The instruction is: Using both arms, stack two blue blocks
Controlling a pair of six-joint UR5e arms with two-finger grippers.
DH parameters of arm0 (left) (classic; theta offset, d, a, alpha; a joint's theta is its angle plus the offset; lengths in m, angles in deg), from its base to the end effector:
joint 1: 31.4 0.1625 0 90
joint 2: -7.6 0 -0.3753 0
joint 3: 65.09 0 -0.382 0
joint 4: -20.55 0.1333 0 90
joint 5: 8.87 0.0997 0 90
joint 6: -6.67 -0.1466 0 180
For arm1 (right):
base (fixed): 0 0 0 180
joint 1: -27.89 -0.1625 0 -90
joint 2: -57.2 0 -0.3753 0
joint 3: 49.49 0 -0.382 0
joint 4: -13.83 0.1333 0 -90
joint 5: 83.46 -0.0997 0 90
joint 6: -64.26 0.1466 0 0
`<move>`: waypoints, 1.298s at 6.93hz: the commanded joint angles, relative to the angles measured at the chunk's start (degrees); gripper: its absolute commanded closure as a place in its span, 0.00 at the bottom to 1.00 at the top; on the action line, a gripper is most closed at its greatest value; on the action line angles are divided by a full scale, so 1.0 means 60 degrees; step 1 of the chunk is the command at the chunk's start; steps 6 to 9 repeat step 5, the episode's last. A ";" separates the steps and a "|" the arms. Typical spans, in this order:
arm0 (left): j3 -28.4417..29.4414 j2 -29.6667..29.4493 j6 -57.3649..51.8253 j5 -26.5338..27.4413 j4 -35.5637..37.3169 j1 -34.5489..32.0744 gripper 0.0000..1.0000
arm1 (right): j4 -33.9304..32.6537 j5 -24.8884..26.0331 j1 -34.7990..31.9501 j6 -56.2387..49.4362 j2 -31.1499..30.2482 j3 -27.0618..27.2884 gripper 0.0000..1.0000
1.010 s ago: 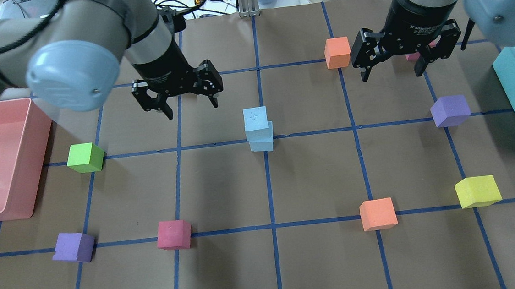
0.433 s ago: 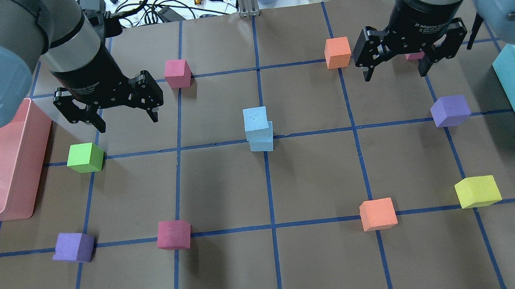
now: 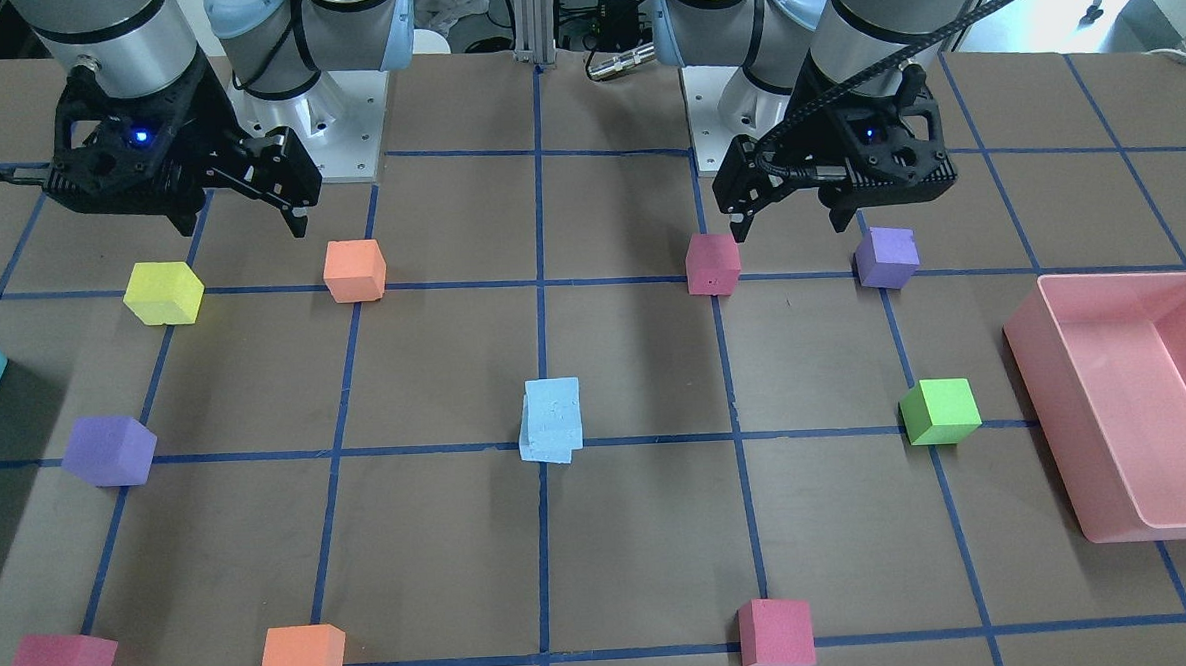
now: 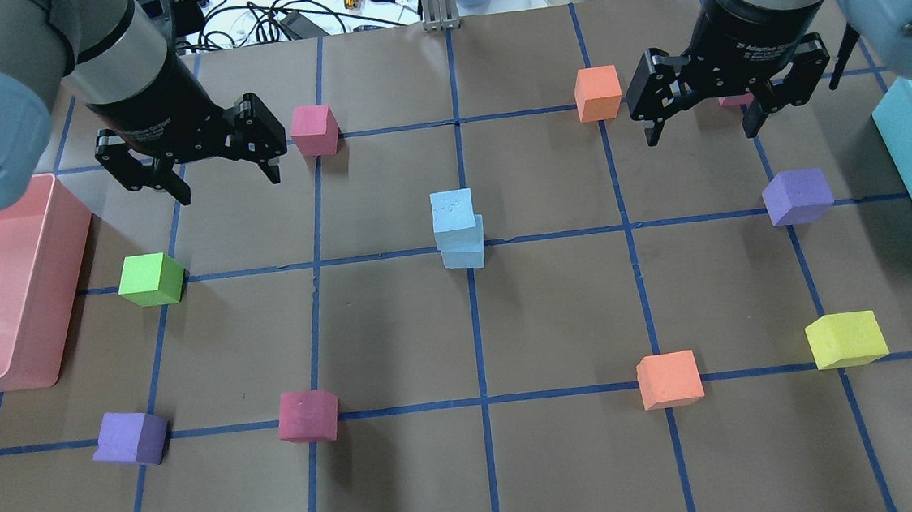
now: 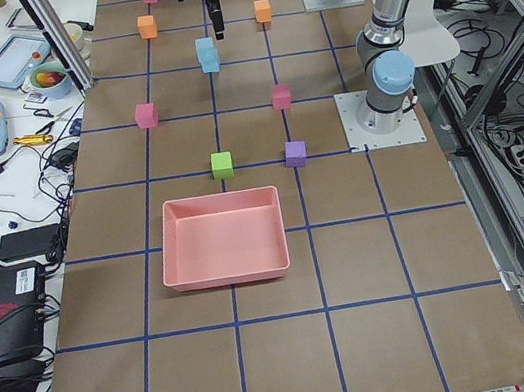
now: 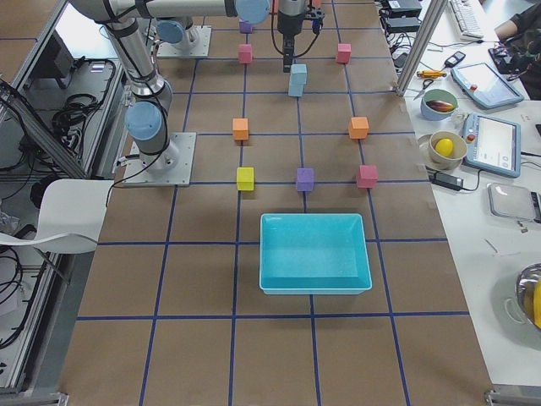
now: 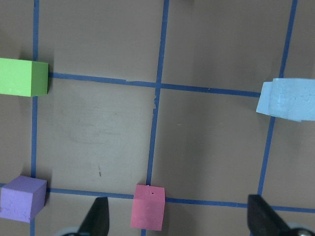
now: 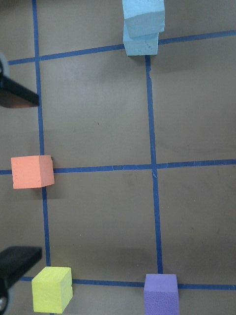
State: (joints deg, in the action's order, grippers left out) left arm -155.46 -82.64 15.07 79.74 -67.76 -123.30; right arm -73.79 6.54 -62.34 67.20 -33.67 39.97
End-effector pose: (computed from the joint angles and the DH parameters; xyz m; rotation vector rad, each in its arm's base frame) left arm -0.1529 -0.4812 0.3891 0.1763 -3.1106 0.0259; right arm 0.1352 -0.4729 0.3989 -0.0743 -3.1401 -0.0266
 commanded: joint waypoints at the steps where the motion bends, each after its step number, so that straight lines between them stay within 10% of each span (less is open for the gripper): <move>1: 0.0060 -0.0047 -0.0053 -0.0003 -0.0004 -0.0049 0.00 | -0.0044 -0.0001 -0.0004 0.0008 -0.0001 0.0001 0.00; 9: -0.0027 0.0011 -0.0067 -0.0003 -0.0019 -0.0049 0.00 | -0.0088 -0.0001 -0.0004 0.0008 0.0014 0.0016 0.00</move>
